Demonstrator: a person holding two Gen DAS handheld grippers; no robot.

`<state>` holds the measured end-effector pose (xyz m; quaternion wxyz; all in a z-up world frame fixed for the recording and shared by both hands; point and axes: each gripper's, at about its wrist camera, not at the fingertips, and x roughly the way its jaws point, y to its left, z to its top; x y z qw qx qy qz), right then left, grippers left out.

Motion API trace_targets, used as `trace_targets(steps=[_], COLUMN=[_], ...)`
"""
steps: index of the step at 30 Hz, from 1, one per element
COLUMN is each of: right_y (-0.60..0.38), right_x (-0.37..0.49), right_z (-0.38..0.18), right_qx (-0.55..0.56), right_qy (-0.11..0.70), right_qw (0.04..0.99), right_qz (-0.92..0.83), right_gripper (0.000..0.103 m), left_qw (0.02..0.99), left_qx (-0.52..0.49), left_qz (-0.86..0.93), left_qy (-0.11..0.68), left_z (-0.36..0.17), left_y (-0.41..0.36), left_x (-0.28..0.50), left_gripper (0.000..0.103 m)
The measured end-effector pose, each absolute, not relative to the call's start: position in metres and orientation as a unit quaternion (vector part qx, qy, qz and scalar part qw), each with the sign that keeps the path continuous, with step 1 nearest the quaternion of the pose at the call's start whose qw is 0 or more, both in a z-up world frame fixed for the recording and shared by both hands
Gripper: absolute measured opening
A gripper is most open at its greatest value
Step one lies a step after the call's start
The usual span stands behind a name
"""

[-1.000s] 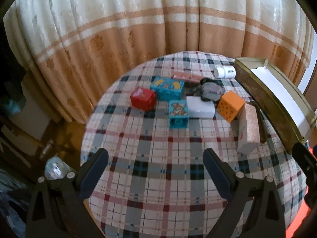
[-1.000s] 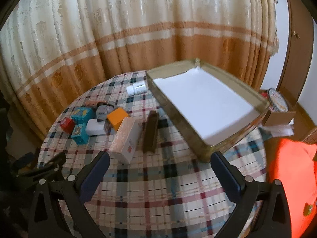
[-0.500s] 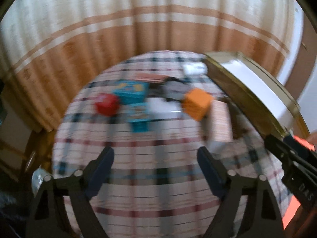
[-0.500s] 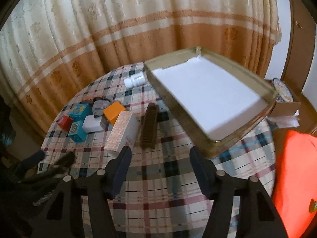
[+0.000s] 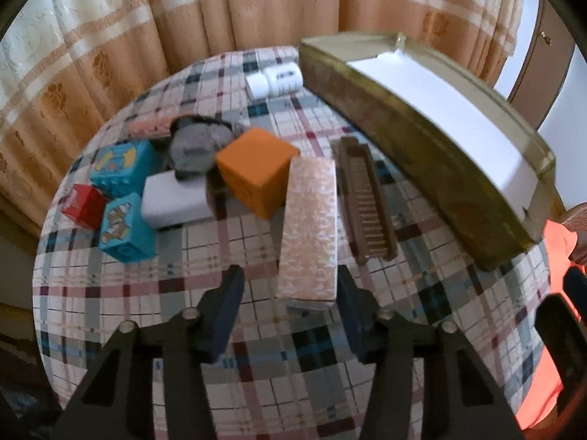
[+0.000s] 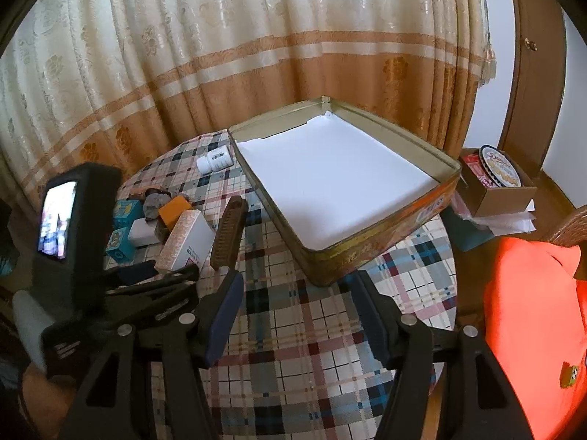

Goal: Organize rigid objects
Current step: 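Grasp the long pink patterned box with the left gripper, then grasp the brown bristle brush with the right gripper while the left holds the pink box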

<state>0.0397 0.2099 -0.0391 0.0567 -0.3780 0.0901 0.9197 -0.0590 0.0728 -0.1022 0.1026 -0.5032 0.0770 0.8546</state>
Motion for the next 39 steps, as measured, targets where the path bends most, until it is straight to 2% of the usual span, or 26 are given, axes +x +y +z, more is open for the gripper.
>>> trace_targets(steps=[5, 9, 16, 18, 25, 32, 35, 39], right_y=[0.206, 0.204, 0.200, 0.199, 0.195, 0.175, 0.166, 0.153], right_x=[0.039, 0.038, 0.036, 0.037, 0.034, 0.008, -0.009, -0.039], right_z=[-0.043, -0.044, -0.048, -0.048, -0.049, -0.053, -0.059, -0.073], right_qx=[-0.381, -0.383, -0.396, -0.398, -0.396, -0.398, -0.409, -0.432], right_qy=[0.087, 0.084, 0.087, 0.088, 0.086, 0.095, 0.104, 0.100], right_qw=[0.050, 0.045, 0.042, 0.042, 0.042, 0.000, -0.012, -0.016], right_qz=[0.919, 0.919, 0.913, 0.912, 0.913, 0.912, 0.907, 0.896], right_gripper=[0.064, 0.064, 0.064, 0.064, 0.064, 0.064, 0.052, 0.050], left_qw=[0.100, 0.114, 0.130, 0.135, 0.166, 0.161, 0.151, 0.121], left_qx=[-0.495, -0.489, -0.473, -0.477, -0.477, -0.428, -0.415, -0.405], left_qz=[0.860, 0.863, 0.870, 0.867, 0.863, 0.889, 0.897, 0.907], left_qy=[0.078, 0.054, 0.051, 0.040, 0.013, -0.004, -0.018, -0.006], left_z=[-0.103, -0.104, -0.105, -0.104, -0.100, -0.071, -0.062, -0.056], left_y=[0.076, 0.074, 0.070, 0.064, 0.042, 0.005, -0.013, -0.024], left_x=[-0.061, -0.065, -0.068, -0.070, -0.054, -0.027, -0.024, -0.028], left_gripper=[0.048, 0.039, 0.040, 0.034, 0.024, 0.024, 0.024, 0.024])
